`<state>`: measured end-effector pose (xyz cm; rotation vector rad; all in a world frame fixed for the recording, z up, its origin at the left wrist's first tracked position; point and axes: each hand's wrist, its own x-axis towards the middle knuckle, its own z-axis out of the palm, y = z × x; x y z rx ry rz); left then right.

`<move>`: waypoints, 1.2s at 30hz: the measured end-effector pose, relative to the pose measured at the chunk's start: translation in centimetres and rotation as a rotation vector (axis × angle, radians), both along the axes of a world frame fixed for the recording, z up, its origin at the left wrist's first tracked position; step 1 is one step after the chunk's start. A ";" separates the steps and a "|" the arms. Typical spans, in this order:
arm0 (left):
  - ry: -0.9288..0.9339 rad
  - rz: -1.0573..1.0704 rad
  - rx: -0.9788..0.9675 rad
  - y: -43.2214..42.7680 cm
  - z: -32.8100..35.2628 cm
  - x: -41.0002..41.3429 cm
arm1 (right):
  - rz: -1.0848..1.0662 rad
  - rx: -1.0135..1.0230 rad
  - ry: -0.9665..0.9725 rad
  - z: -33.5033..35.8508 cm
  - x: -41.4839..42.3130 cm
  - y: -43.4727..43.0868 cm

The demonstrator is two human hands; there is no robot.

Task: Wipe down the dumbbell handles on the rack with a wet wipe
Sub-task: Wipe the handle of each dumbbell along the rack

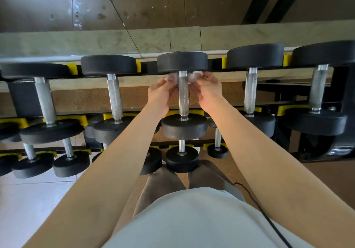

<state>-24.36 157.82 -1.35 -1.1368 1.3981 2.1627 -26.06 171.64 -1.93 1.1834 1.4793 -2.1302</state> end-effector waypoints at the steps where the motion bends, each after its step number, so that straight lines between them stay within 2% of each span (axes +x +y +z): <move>1: -0.014 -0.056 -0.026 0.3 -0.1 -0.1 | -0.078 0.007 -0.010 0.1 0.1 0.6; 4: -0.067 -0.123 -0.048 0.7 -0.4 -0.5 | -0.146 0.045 -0.009 -0.5 0.8 1.8; 8: -0.059 0.018 0.009 -1.0 -0.3 0.2 | 0.114 0.139 -0.002 -0.8 1.0 -0.1; 11: -0.040 0.071 -0.037 -1.5 -0.5 1.0 | 0.171 0.198 0.008 -0.7 0.7 -0.4; 14: -0.053 -0.082 -0.158 -0.4 -0.9 1.3 | 0.113 0.289 -0.022 -1.2 1.0 1.3; 17: -0.056 -0.387 -0.303 0.3 -1.1 1.4 | 0.108 0.375 -0.061 -1.3 2.0 2.8; 19: -0.047 -0.404 -0.327 -0.2 -1.4 1.8 | 0.212 0.410 -0.056 -1.1 2.8 3.0; 22: -0.031 -0.219 -0.300 -1.5 -1.6 3.0 | 0.485 0.368 -0.006 -0.8 3.6 1.8; 24: -0.013 -0.230 -0.364 -1.5 -1.6 3.8 | 0.619 0.394 0.026 -0.9 3.8 1.4; 26: -0.006 -0.376 -0.484 -1.0 -1.7 4.1 | 0.689 0.510 0.044 -0.8 3.8 2.0; 30: -0.038 -0.890 -0.684 -0.2 -1.2 3.3 | 0.776 0.824 0.011 -0.6 4.2 4.8; 32: -0.072 -1.032 -0.741 -0.4 -0.8 3.2 | 0.953 0.849 0.000 -0.7 4.7 4.9; 36: -0.141 -1.139 -0.825 -2.6 -0.2 4.0 | 1.254 0.778 0.083 -0.7 5.5 2.9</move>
